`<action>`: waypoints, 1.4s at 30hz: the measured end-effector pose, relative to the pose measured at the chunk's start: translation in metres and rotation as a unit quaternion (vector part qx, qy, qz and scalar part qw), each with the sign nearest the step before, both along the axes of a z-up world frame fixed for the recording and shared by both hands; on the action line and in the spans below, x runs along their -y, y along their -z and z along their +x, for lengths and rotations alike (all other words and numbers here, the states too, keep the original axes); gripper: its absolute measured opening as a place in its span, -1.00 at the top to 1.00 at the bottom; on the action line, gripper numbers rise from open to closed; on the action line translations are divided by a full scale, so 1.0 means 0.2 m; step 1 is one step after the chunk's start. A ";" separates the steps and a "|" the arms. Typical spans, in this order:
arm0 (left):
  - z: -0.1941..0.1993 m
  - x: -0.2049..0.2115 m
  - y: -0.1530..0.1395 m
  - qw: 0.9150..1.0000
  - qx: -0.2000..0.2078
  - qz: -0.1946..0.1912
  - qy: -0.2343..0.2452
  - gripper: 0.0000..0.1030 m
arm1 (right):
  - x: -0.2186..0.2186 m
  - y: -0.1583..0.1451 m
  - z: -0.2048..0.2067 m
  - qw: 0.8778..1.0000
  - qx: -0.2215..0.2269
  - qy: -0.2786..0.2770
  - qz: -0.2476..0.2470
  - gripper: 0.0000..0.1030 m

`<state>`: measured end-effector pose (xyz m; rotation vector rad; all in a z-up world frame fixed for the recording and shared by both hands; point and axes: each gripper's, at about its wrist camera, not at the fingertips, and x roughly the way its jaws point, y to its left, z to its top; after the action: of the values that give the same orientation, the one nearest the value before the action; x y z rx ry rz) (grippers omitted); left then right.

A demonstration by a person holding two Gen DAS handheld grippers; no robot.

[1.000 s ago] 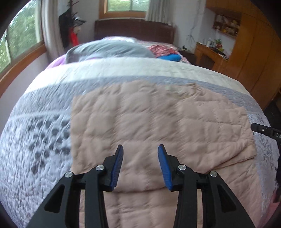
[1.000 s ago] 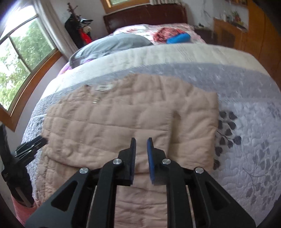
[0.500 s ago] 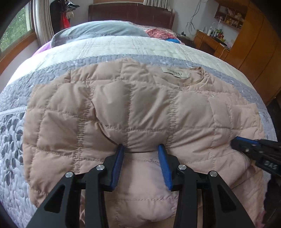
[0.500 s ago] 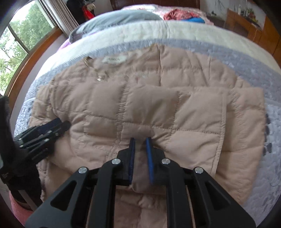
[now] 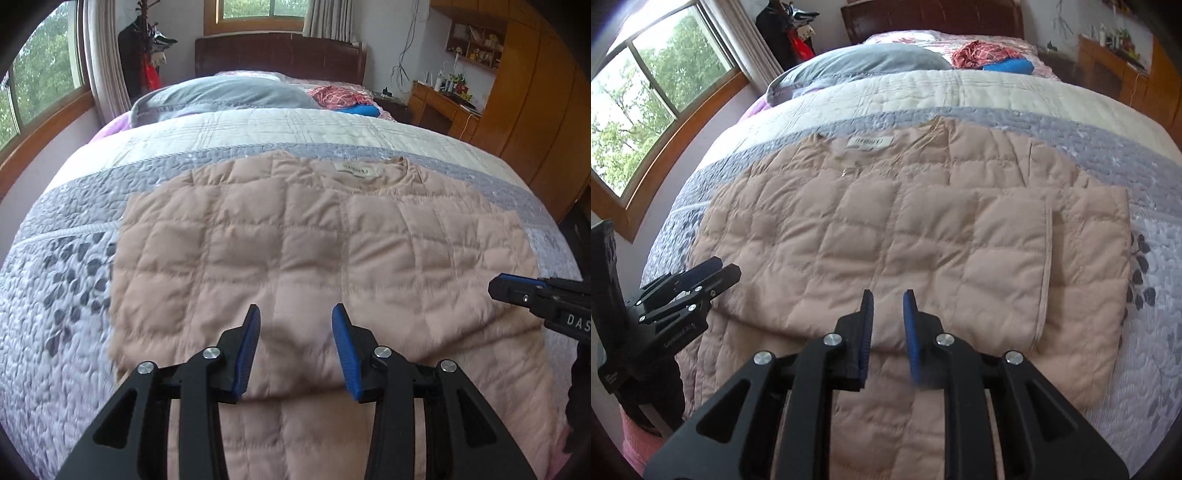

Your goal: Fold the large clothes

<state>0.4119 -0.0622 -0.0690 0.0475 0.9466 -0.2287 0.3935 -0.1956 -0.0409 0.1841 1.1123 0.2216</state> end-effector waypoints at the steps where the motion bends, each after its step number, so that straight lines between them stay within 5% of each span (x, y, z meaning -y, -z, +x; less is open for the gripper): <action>1: -0.02 -0.01 0.01 1.000 0.002 0.002 0.002 0.20 | -0.01 0.01 -0.01 1.000 -0.003 -0.002 -0.001 0.66; 34: -0.02 -0.01 0.21 0.999 0.015 0.031 0.015 0.19 | -0.07 0.26 0.02 1.000 0.003 -0.013 -0.017 0.67; 40: -0.04 0.00 0.20 0.999 0.020 0.036 0.013 0.19 | -0.08 0.23 -0.01 1.000 0.008 -0.013 -0.021 0.66; 42: -0.06 0.00 0.17 0.999 0.019 0.043 0.015 0.19 | -0.06 0.17 -0.06 1.000 0.017 -0.017 -0.003 0.53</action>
<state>0.3989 -0.0620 -0.1028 0.1450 0.9185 -0.2147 0.3825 -0.1833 -0.0757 0.1548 1.0827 0.2505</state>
